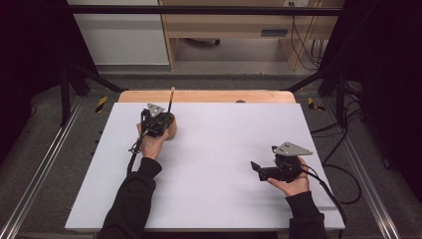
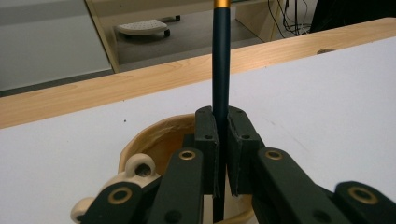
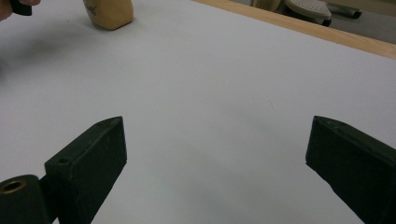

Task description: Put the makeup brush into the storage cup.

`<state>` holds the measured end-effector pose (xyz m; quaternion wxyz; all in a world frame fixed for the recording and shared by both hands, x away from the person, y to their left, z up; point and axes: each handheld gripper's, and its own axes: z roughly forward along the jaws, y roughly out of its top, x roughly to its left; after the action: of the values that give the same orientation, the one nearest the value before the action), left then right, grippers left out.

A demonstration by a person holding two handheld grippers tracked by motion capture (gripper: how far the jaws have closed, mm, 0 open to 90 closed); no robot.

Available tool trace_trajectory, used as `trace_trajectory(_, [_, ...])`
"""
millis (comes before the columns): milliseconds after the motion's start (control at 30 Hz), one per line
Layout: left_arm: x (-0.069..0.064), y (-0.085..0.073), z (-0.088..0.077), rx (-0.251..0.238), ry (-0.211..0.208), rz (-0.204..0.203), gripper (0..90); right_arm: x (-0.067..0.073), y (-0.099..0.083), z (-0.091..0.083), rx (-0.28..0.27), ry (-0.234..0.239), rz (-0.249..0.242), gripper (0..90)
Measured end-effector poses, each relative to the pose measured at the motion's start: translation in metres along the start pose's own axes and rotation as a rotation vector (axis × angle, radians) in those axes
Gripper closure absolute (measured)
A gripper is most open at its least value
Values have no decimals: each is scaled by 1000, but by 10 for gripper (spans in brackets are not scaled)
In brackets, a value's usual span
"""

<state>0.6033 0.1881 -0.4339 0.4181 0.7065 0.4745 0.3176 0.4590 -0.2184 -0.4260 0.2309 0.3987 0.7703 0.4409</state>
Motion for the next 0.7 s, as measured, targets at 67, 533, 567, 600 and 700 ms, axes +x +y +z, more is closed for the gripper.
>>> trace_trajectory(67, [0,-1,0,2,-2,-4,833,0,0,0,-1,-1,2,55])
trace_trajectory(533, [0,-3,-3,22,-18,-19,764,1,0,-1,-4,3,9,53])
trace_trajectory(567, [0,-3,-4,20,-20,-19,750,1,0,-2,-5,1,6,52])
trace_trajectory(600, [0,-3,-7,21,-23,-21,743,0,0,-2,-7,1,7,52])
trace_trajectory(700, [-1,0,-14,6,-35,-21,711,0,1,-4,-14,1,10,53])
